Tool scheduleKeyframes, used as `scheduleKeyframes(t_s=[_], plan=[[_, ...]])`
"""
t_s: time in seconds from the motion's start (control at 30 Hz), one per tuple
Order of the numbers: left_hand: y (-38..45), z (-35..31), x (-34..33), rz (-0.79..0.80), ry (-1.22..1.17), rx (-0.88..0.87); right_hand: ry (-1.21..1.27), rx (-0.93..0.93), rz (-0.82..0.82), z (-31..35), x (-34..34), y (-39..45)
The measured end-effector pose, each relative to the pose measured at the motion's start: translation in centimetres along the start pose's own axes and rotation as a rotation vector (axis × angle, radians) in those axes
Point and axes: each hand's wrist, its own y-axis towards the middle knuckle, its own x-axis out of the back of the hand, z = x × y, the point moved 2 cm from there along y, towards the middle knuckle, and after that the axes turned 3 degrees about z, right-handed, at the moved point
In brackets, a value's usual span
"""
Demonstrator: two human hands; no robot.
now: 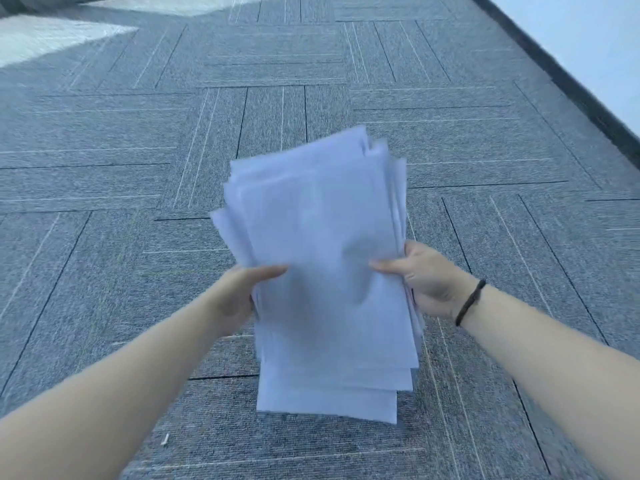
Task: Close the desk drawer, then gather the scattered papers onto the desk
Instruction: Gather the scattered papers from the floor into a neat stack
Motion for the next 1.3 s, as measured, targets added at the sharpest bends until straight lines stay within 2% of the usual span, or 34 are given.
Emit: scheduleKeyframes(t_s=[0.07,0.23,0.33,0.53,0.67,0.83,1.0,1.13,1.23,1.3], plan=[[-0.8,-2.8,0.2,0.094,-0.041,-0.104,0.029,0.117,0.047,2.8,-0.4,-0.7],[-2.8,-10.0,-1.2,0.077,-0.062,-0.497,0.047,0.422,-0.021,8.1,-1.9,-1.7],[-3.6,-11.5,-1.2,0.086,-0.015,-0.604,0.017,0.505,-0.001,9.2,-2.4,-2.2],[-4.3,-9.6,-0.1,0.044,0.129,-0.546,-0.056,0.516,0.035,6.2,-3.2,-2.6],[-4.1,-9.3,-0.4,0.041,0.198,-0.544,-0.061,0.482,-0.042,4.7,-3.5,-2.1],[-4.1,-9.3,-2.1,0.011,0.142,-0.565,-0.048,0.547,-0.185,4.8,-4.6,-1.7],[-4.7,-10.5,-1.9,0.029,0.043,-0.638,-0.061,0.62,-0.191,6.4,-3.3,-2.0],[-3.7,-8.4,0.4,0.023,0.12,-0.568,-0.068,0.522,-0.181,4.1,-2.8,-1.4],[-2.7,-5.5,0.9,-0.066,0.119,-0.452,-0.079,0.435,-0.2,2.0,-3.9,-0.9],[-2.3,-5.0,0.7,-0.115,0.173,-0.454,-0.147,0.43,-0.225,1.9,-4.4,-0.4]])
